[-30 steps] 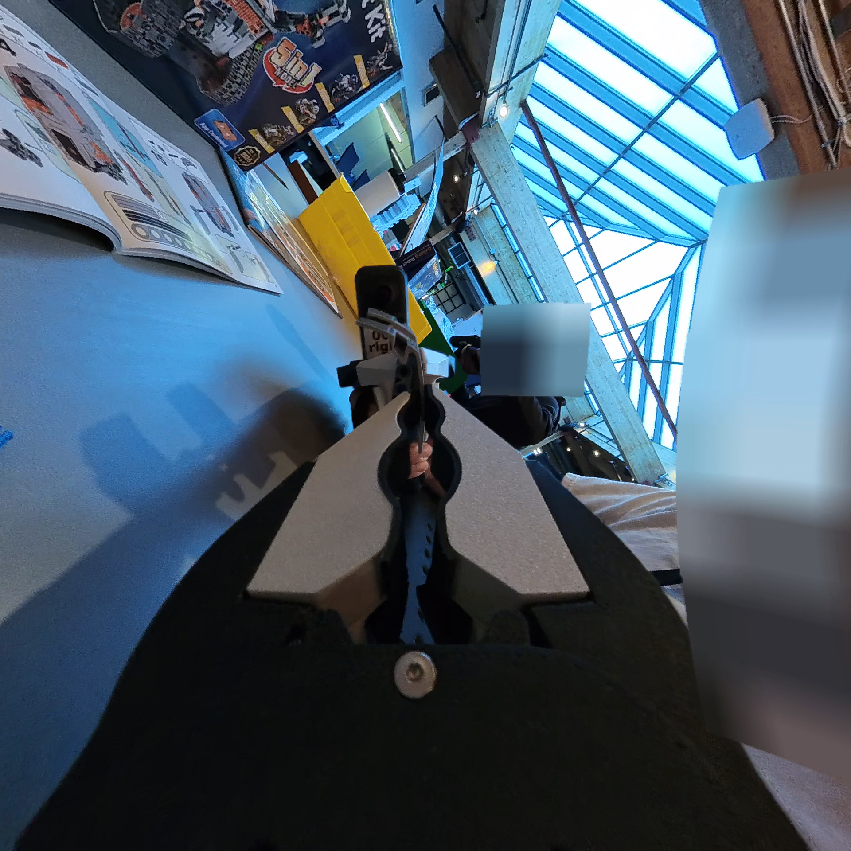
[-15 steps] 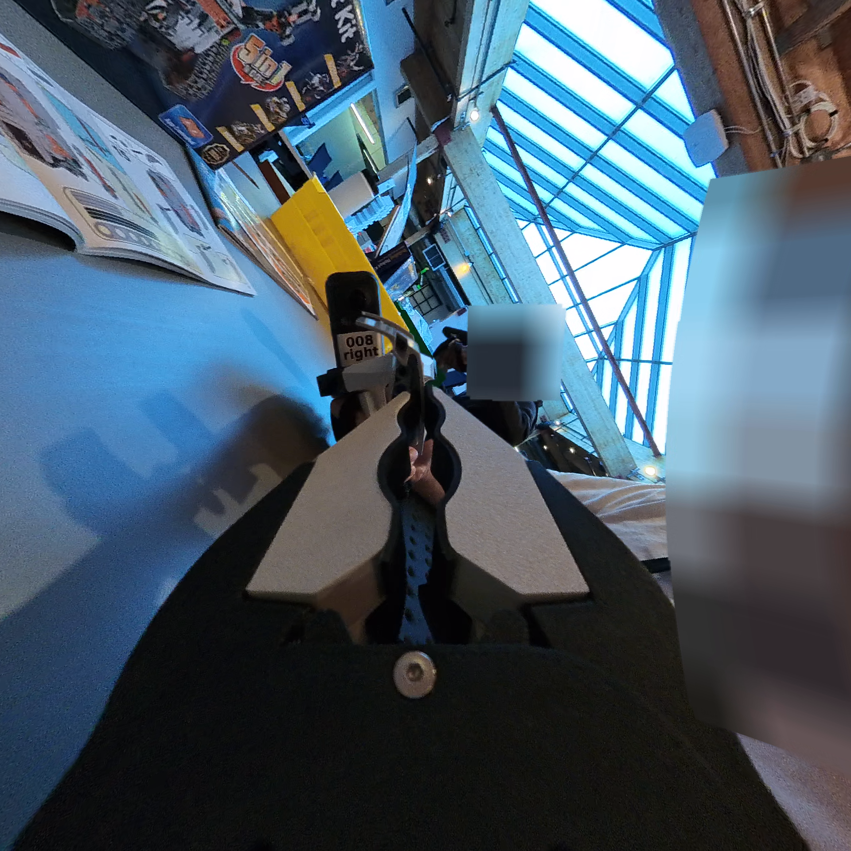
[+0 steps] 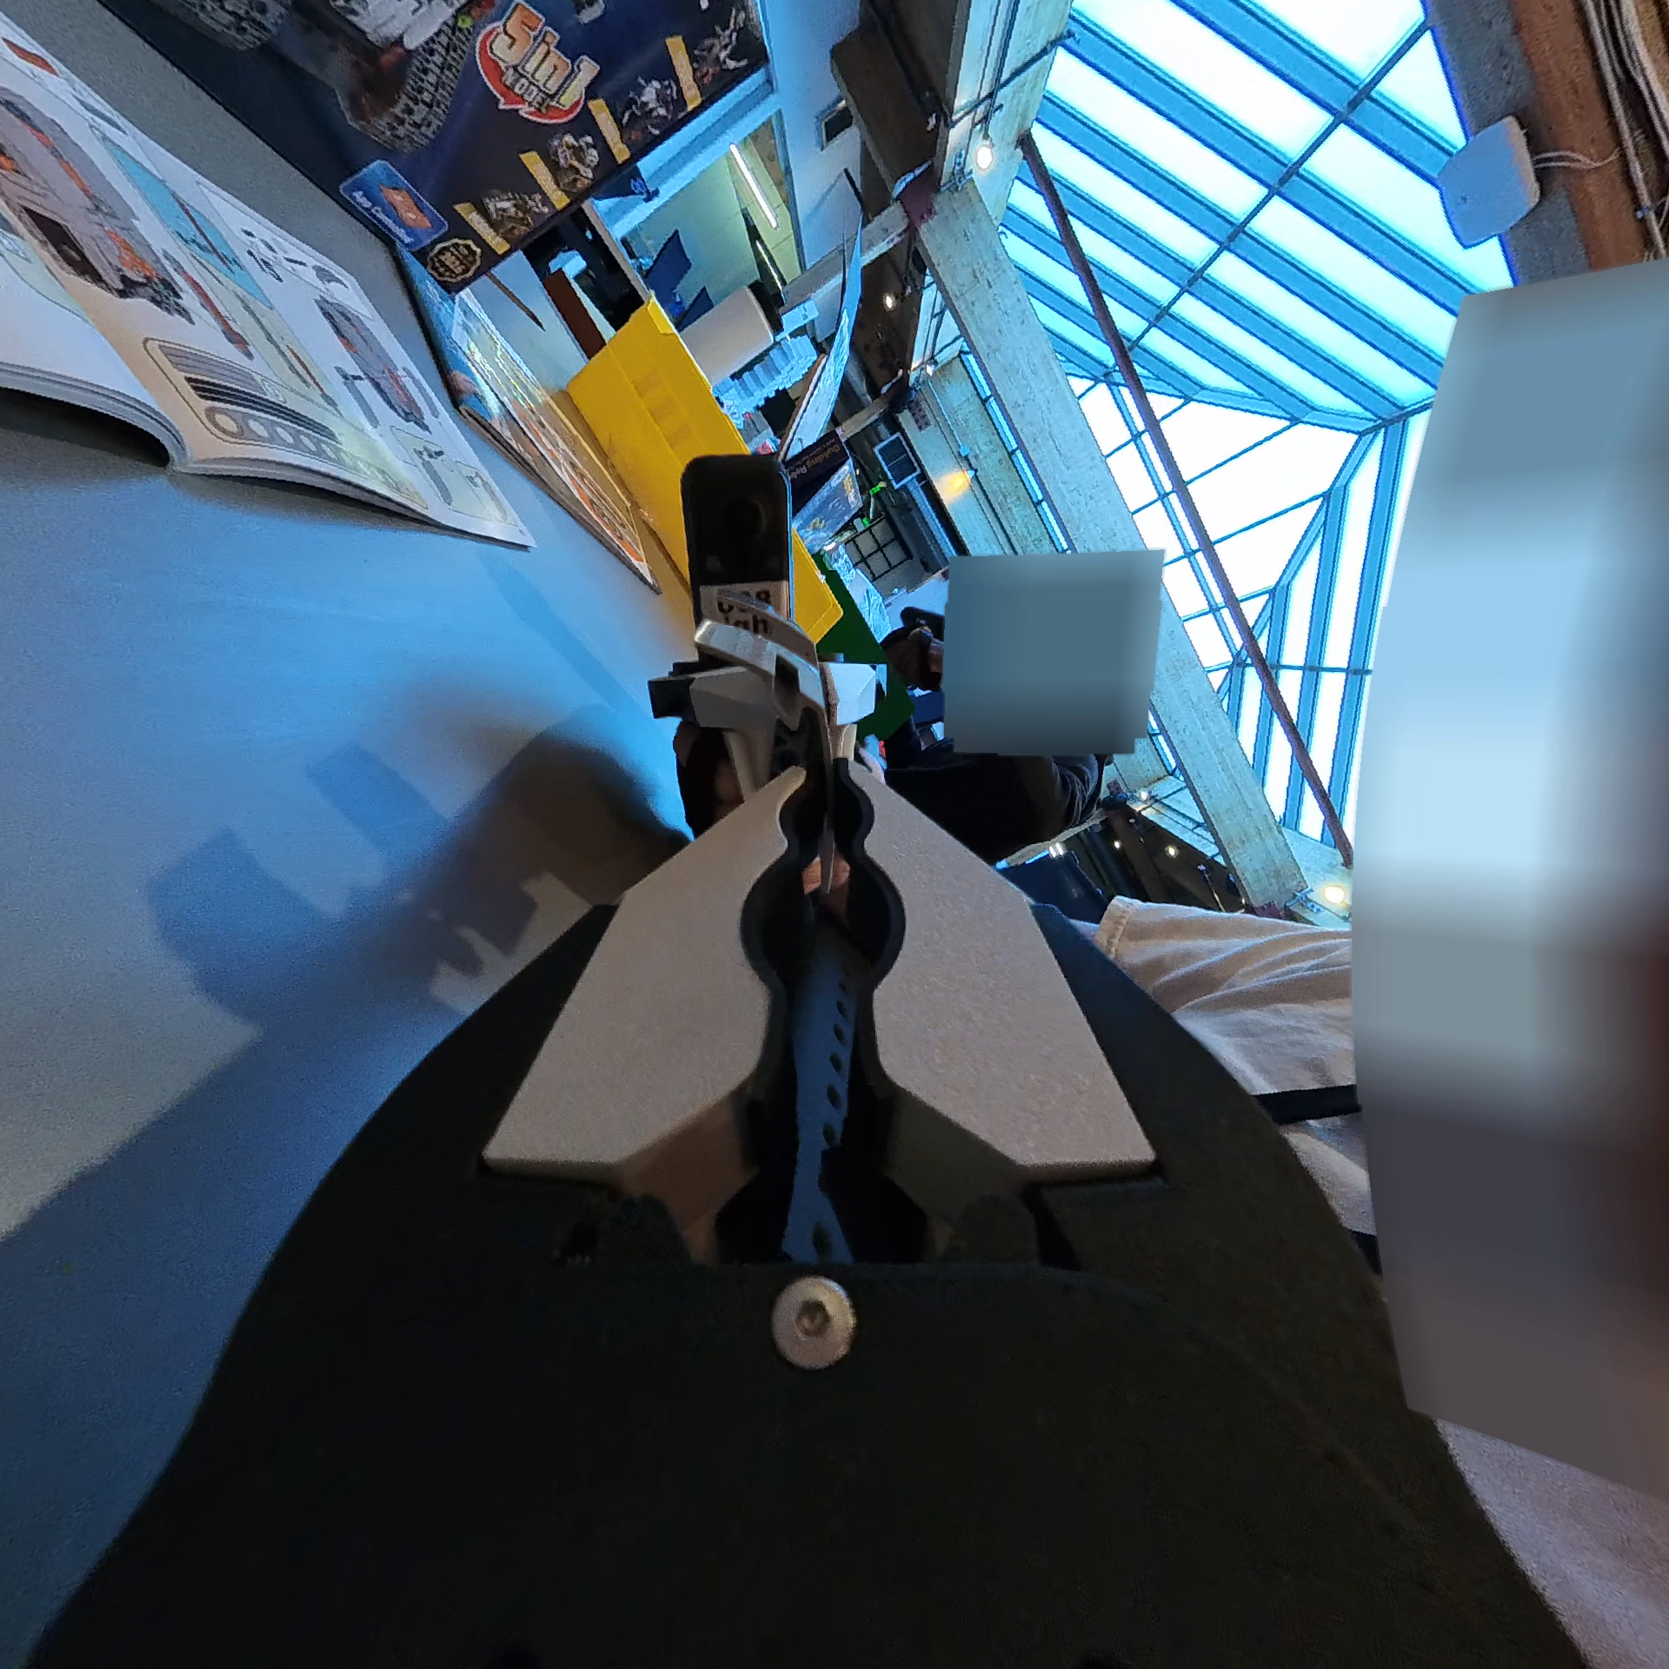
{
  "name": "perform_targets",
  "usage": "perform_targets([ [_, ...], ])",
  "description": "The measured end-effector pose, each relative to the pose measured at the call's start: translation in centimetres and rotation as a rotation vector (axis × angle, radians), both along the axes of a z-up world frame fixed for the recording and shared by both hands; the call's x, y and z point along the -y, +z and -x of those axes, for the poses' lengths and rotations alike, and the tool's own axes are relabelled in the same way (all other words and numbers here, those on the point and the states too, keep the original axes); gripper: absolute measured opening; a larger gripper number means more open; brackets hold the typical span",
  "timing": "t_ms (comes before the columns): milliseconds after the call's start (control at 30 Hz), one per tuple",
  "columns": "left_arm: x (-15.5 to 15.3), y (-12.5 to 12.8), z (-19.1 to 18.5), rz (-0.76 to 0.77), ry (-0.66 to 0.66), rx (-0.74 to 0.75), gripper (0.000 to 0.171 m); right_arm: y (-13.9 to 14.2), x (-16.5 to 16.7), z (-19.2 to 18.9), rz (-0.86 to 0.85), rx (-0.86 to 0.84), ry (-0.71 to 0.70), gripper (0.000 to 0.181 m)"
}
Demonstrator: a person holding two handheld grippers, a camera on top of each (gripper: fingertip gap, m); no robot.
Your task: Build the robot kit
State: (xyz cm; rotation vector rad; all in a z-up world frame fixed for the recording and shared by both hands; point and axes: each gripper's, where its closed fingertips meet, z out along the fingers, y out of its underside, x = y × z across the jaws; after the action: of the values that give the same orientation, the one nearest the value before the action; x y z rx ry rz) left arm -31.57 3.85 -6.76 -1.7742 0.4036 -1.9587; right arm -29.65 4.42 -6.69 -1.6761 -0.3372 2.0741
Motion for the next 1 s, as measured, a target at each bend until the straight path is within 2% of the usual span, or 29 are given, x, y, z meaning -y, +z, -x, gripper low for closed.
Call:
perform_targets([
  [233,0.0,-0.7,-0.4,0.001,-0.009,-0.057,0.000,-0.8,0.0,-0.4,-0.032,0.080,0.027,0.001],
  [500,0.0,-0.3,-0.3,-0.050,0.015,-0.067,0.000,-0.2,-0.2,-0.3,-0.066,0.057,0.003,0.000],
  [900,0.3,0.7,-0.4,-0.063,-0.011,-0.006,0.000,0.5,0.2,-0.4,-0.075,0.036,0.002,0.000],
  [1000,0.6,1.2,-0.3,-0.079,-0.023,0.017,0.000,1.4,0.7,-0.3,-0.108,0.012,0.007,0.002],
])
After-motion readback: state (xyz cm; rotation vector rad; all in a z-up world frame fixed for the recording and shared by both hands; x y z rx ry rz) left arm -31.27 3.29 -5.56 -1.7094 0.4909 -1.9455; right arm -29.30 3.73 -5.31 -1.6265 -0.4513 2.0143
